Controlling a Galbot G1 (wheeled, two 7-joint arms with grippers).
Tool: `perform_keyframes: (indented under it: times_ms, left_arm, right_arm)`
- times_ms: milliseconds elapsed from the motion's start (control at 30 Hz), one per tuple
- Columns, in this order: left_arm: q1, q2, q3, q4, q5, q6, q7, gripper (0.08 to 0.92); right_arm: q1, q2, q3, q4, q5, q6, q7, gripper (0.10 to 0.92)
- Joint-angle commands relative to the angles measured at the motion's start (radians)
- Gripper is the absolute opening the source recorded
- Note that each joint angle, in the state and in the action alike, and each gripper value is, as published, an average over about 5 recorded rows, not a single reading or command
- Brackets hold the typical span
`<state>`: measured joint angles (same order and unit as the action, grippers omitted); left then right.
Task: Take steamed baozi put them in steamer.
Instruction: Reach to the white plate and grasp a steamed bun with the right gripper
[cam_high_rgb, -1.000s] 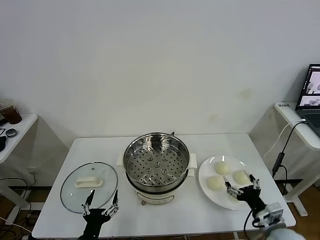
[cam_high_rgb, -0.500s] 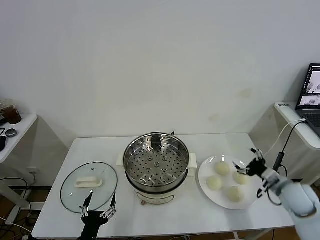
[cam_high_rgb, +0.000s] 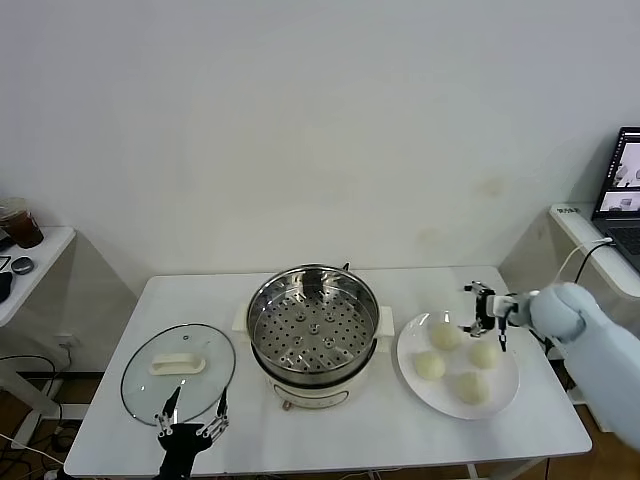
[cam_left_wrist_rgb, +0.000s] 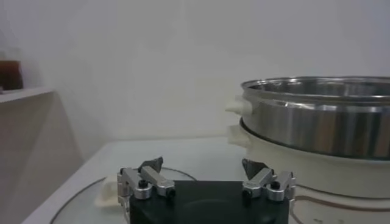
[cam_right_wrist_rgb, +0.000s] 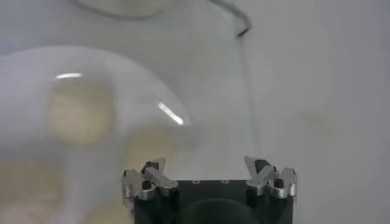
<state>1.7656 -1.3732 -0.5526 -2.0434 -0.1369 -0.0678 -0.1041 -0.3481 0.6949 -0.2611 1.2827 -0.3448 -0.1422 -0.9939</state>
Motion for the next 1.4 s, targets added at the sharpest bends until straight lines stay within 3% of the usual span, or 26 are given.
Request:
perform_keyframes:
  times_ms: [33,333,933,1167,1400]
  left_arm:
    - [0.001,-0.002,-0.014,-0.001,0.004,0.001,0.001,0.823]
    - [-0.006,-0.005,-0.020,0.000,0.005,0.001,0.002,0.823]
    - [-0.021,-0.013,-0.033,0.010,0.006,-0.009,0.009,0.823]
    - [-0.022,-0.013,-0.034,0.011,0.007,-0.011,0.009,0.823]
    - [-0.021,-0.014,-0.035,0.007,0.007,-0.012,0.009,0.823]
  right_arm:
    - [0.207,0.027,-0.263,-0.126,-0.003,-0.028,-0.144,0.823]
    - [0.206,0.090,-0.299,-0.156,0.037,0.004,-0.106,0.823]
    - [0.199,0.167,-0.303,-0.246,-0.051,0.068,-0.077,0.811]
    - [0.189,0.178,-0.311,-0.252,-0.045,0.061,-0.059,0.733]
    - [0.198,0.171,-0.323,-0.229,-0.029,0.050,-0.065,0.601]
